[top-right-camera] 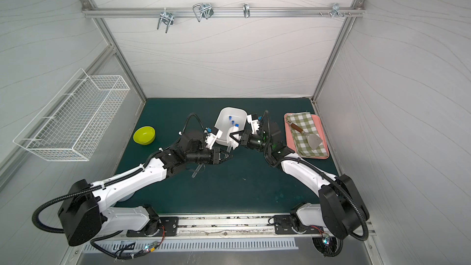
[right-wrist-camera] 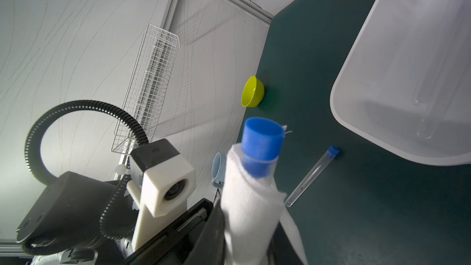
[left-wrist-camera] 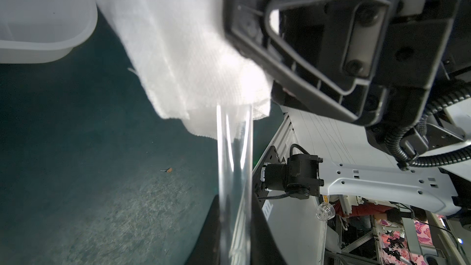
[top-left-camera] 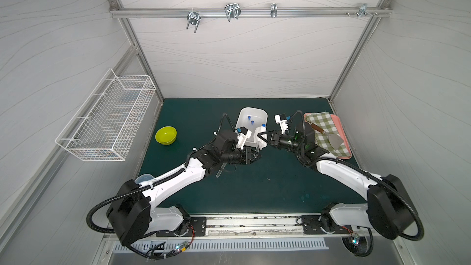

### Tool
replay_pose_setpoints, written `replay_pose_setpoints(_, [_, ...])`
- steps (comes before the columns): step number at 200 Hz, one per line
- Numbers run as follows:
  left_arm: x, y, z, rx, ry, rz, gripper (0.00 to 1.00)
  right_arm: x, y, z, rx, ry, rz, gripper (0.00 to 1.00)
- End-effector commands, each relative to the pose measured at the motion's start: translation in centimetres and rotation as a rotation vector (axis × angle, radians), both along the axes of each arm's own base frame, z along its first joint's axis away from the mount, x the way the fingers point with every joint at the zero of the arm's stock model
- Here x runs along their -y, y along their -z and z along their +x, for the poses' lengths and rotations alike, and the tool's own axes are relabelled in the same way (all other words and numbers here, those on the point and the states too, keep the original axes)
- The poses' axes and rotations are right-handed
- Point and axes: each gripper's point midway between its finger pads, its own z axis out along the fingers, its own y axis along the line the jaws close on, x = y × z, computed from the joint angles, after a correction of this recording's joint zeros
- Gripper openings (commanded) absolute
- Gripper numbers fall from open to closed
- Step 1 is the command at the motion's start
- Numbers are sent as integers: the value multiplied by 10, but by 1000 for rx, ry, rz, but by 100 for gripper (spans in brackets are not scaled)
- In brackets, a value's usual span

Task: Wipe the exteriors of test tubes
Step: Wipe the dirt from the test tube.

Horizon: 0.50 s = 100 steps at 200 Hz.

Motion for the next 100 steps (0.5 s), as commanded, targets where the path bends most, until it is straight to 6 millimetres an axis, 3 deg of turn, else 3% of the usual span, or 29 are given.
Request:
replay_pose_setpoints(1, [10, -35, -9, 67, 70, -103, 9, 1, 4, 4, 0, 13, 2, 24])
replay_pose_setpoints(66, [10, -41, -3, 75, 63, -113, 9, -23, 17, -47, -30, -75, -20, 24])
replay_pose_setpoints(100, [10, -39, -2, 70, 61, -112, 9, -18, 25, -47, -37, -48, -37, 24])
